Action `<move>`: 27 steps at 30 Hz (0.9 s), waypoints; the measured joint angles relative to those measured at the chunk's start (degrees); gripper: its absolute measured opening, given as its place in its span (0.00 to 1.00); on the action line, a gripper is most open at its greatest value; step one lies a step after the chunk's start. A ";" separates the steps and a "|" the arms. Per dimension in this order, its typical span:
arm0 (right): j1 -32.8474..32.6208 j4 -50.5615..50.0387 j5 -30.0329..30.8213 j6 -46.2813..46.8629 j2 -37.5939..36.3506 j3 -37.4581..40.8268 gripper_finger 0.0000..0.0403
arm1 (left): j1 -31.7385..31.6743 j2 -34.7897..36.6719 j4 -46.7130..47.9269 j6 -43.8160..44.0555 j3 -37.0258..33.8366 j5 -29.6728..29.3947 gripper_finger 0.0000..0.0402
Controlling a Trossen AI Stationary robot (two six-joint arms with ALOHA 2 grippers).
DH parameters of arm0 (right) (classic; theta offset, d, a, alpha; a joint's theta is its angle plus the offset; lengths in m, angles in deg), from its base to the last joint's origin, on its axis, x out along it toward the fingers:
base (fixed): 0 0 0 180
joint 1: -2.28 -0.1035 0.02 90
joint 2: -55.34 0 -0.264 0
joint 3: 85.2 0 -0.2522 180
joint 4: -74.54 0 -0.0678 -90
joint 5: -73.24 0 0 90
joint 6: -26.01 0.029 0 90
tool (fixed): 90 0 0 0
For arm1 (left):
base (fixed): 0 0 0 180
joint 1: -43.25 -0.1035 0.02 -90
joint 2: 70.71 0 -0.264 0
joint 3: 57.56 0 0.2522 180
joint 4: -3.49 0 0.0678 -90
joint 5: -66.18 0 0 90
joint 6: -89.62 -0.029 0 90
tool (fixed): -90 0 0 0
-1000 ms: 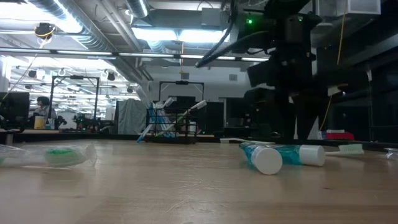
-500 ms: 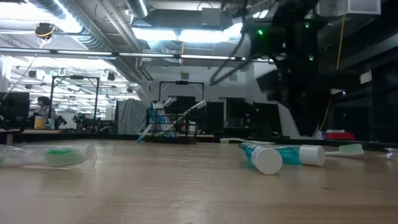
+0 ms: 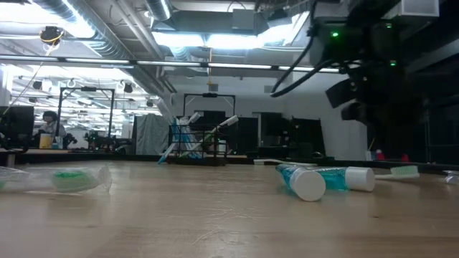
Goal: Pick & Place toothbrushing station
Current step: Put the green toothbrush into the wire organizer
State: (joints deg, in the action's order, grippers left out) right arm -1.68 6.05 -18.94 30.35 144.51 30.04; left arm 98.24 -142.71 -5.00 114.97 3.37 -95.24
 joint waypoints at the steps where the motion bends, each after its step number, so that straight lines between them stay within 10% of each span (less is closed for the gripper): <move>1: 0.00 0.49 -0.19 0.96 -1.25 1.12 0.26 | 0.00 0.00 0.12 -0.38 0.00 0.00 0.01; 27: -0.70 7.31 1.15 10.29 -8.63 11.77 0.26 | 0.00 0.02 1.37 0.41 0.00 -1.18 0.01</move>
State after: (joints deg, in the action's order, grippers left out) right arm -2.38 13.36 -17.79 40.63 135.87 41.81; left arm 98.24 -142.69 -3.63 115.38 3.37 -96.42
